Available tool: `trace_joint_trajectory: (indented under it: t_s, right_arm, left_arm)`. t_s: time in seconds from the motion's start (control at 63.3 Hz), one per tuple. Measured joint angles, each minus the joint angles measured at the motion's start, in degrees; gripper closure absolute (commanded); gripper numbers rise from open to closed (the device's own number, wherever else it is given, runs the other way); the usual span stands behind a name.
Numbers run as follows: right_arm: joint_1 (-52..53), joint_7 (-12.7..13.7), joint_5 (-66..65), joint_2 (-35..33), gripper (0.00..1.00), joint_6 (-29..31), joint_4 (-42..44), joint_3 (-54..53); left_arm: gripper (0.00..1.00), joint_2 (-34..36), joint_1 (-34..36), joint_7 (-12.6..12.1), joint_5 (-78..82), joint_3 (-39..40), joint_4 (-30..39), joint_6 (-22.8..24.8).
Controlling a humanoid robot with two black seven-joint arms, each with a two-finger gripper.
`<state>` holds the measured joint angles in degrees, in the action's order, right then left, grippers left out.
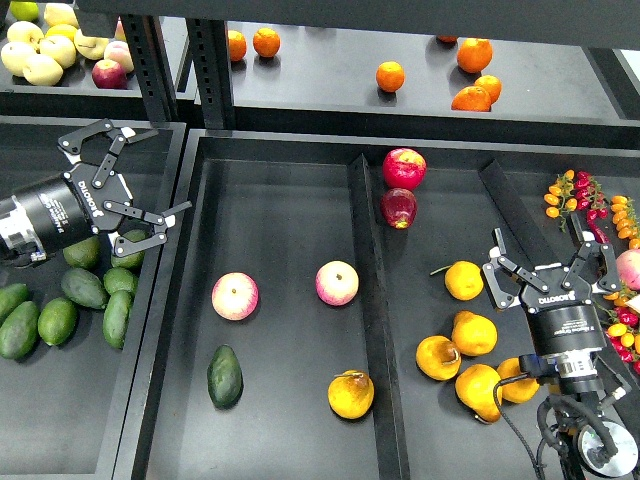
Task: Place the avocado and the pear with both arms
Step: 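Raise the left gripper and move it toward the dark avocado in the middle bin, then lower the left gripper onto the dark avocado and close it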
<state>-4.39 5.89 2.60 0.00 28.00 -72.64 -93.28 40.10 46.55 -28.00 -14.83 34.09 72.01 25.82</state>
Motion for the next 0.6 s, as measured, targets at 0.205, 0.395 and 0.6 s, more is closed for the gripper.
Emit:
trace_joint_trajectory:
  t_s: [0.205, 0.395, 0.6]
  right_arm:
    - [0.1, 0.1, 0.0, 0.0, 0.0, 0.0, 0.0, -0.1]
    - [0.2, 0.7, 0.0, 0.0, 0.0, 0.0, 0.0, -0.1]
    - [0.1, 1.0, 0.0, 0.0, 0.0, 0.0, 0.1, -0.1]
  left_arm:
    - [0.01, -1.3, 13.0, 0.0, 0.4, -19.7, -0.1, 1.8]
    - [0.02, -7.1, 19.9, 0.0, 5.1, -32.7, -1.3, 2.2]
    - [0.03, -17.9, 21.0, 0.0, 15.7, -37.8, -6.5, 2.2]
